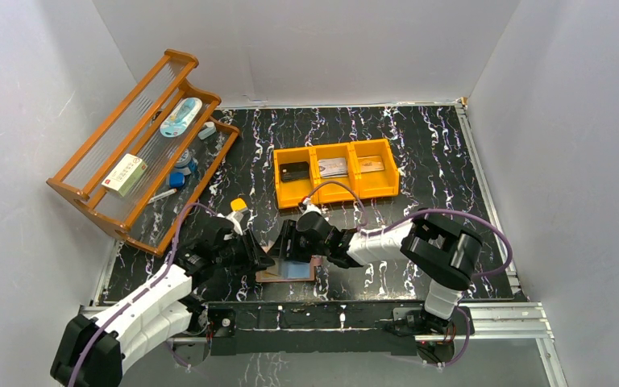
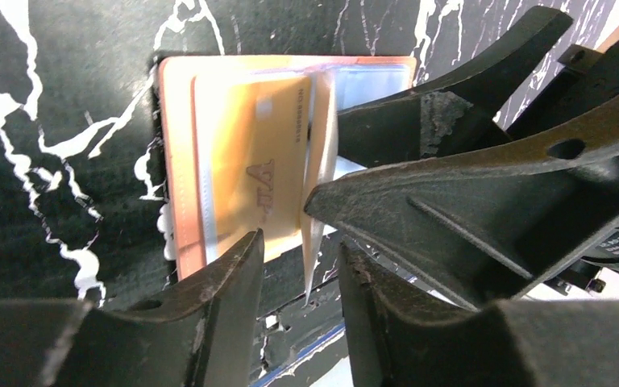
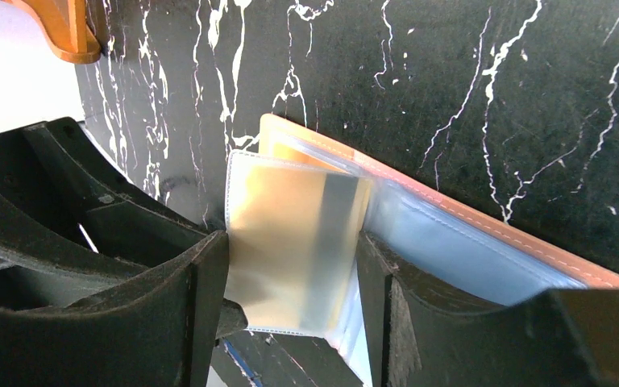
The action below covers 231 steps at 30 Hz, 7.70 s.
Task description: Take the credit cards out of the card holder
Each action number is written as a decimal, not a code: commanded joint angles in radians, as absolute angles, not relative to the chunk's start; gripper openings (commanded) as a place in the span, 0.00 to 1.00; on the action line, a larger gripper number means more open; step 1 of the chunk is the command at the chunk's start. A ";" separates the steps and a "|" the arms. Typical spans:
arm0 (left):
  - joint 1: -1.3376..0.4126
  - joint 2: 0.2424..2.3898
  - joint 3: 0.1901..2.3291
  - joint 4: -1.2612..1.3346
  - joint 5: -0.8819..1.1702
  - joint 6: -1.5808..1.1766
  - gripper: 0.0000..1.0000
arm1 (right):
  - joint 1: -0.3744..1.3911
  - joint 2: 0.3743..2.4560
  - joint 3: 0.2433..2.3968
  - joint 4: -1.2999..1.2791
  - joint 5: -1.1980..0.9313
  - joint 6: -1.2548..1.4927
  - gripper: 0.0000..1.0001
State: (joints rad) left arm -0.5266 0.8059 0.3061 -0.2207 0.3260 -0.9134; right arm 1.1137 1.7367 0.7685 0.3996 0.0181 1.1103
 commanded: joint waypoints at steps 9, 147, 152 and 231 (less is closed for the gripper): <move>-0.541 0.905 0.315 -0.052 0.415 -0.832 0.12 | 1.108 1.754 0.747 0.387 -0.030 1.106 0.66; -0.640 1.173 0.460 -0.153 0.318 -0.765 0.01 | 1.029 1.456 0.566 0.153 0.053 1.135 0.51; -0.640 1.184 0.459 -0.132 0.341 -0.762 0.03 | 1.028 1.416 0.631 0.144 0.002 1.064 0.52; -0.639 0.844 0.586 -0.485 -0.033 -0.800 0.00 | 0.954 1.731 0.769 0.401 -0.328 1.016 0.48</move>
